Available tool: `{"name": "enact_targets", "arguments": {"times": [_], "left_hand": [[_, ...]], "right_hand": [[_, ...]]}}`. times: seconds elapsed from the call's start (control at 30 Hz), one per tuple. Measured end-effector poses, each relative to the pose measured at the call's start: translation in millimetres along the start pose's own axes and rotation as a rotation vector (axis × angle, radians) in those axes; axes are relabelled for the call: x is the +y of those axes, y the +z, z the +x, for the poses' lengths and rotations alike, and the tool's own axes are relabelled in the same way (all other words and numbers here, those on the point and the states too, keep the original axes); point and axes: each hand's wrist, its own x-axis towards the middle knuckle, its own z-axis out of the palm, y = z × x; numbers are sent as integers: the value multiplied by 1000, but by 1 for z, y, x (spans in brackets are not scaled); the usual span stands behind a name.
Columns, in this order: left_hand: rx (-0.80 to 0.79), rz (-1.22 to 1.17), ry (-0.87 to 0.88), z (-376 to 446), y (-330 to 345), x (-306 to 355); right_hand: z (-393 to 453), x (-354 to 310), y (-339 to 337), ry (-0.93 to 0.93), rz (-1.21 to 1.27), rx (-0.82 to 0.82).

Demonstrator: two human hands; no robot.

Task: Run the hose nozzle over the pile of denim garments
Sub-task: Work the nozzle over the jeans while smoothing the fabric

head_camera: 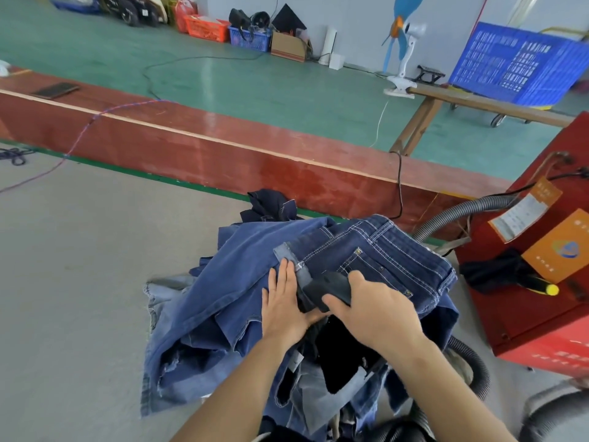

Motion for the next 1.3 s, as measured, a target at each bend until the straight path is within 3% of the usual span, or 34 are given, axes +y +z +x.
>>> {"name": "enact_targets", "arguments": {"times": [0.23, 0.53, 0.77, 0.93, 1.13, 1.3], "left_hand": [[28, 3, -26, 2, 2, 2], [13, 12, -41, -1, 1, 3], [260, -69, 10, -16, 8, 10], [247, 131, 45, -16, 11, 12], [191, 197, 159, -13, 10, 6], [81, 143, -3, -7, 5, 7]], "right_hand": [[30, -24, 18, -32, -139, 50], [21, -3, -1, -40, -3, 128], [20, 6, 5, 11, 2, 70], [31, -9, 6, 35, 100, 217], [33, 0, -29, 83, 301, 445], [8, 23, -33, 57, 217, 206]]}}
